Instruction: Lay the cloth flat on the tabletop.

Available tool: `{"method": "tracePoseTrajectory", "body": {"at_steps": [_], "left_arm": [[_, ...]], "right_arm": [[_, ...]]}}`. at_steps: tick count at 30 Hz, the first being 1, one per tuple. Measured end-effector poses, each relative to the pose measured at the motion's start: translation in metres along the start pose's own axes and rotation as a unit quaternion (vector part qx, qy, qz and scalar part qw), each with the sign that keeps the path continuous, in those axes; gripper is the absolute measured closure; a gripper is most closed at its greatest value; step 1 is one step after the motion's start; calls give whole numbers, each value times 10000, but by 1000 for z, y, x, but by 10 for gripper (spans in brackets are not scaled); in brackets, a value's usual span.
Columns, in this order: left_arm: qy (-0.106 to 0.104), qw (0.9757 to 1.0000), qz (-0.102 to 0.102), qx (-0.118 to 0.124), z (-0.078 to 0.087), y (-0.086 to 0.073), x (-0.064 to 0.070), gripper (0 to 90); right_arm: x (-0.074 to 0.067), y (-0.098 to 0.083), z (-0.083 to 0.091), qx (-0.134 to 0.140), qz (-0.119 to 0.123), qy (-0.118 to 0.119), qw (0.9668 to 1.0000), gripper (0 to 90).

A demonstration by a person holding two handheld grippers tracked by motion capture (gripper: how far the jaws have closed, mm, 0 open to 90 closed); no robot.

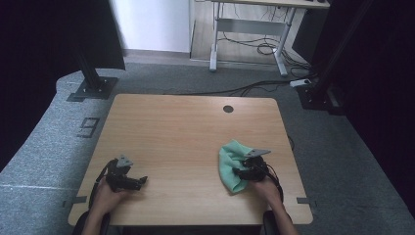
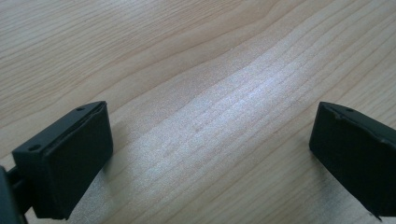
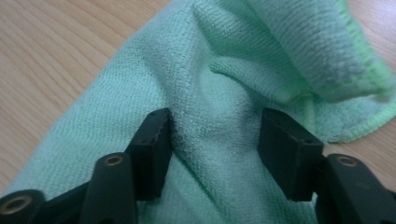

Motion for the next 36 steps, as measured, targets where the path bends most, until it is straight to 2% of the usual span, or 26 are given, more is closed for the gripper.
{"method": "tracePoseTrajectory", "body": {"at_steps": [5,14,27,36], "left_arm": [[7,10000,8,1,0,0,0,0],[14,10000,15,2,-1,1,1,0],[-9,10000,-1,7,-3,2,6,0],[-26,10000,-30,-2,-4,2,8,0]], "right_arm": [[-6,8,-7,19,147,36,9999,464],[-27,33,-27,41,431,235,9988,458],[-55,68,-55,83,677,494,9964,457],[-73,84,-69,175,823,616,9945,457]]}}
Point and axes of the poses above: each handheld gripper's, and its own axes: z roughly backward along the jaws, y roughly out of its top, x roughly to its right, the point moved 2 cm from there along -z, roughly forward along the jaws, and after that the axes turned 14 degrees about z, right-handed, at the moved point
